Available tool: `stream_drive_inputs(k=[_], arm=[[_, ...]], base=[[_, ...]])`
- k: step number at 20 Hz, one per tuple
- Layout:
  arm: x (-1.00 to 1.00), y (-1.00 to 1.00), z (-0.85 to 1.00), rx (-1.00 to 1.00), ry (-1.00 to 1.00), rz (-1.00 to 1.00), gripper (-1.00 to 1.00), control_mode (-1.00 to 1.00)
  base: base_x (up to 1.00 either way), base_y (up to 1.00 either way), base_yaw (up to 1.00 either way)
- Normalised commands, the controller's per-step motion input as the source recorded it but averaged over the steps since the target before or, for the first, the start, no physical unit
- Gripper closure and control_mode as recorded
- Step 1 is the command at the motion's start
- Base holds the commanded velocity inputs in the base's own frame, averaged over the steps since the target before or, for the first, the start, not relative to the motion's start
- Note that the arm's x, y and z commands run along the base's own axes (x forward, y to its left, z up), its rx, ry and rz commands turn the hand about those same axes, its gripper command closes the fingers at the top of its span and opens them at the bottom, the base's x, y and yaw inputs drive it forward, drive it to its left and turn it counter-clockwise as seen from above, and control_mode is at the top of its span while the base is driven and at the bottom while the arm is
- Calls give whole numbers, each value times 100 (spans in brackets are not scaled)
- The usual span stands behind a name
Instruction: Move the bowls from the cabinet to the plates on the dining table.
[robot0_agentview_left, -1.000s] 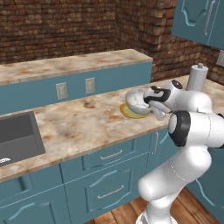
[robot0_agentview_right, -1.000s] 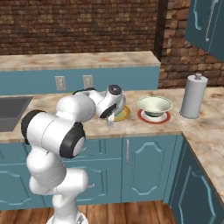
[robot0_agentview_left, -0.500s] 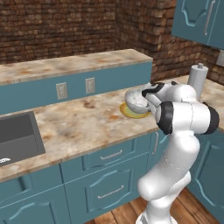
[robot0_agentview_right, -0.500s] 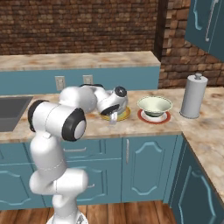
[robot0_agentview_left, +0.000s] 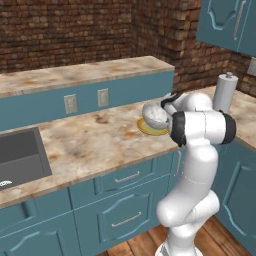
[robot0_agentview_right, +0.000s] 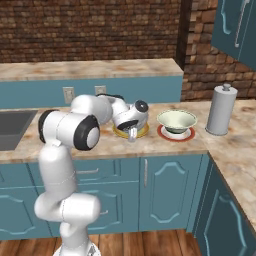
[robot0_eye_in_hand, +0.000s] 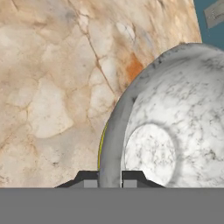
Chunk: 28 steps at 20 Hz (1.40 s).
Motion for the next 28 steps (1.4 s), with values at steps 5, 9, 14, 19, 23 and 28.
stream_drive_inputs(k=[5,9,14,19,23,28], arm=[[26,0,-15,0,0,0,100,-100],[29,0,-16,0,0,0,100,-100],[26,0,-17,0,0,0,100,-100],[26,0,-16,0,0,0,100,-100],[26,0,-14,0,0,0,100,-100],[8,0,-4,0,0,0,100,-100]], base=[[0,0,0],[0,0,0],[0,0,0],[0,0,0],[0,0,0],[0,0,0]])
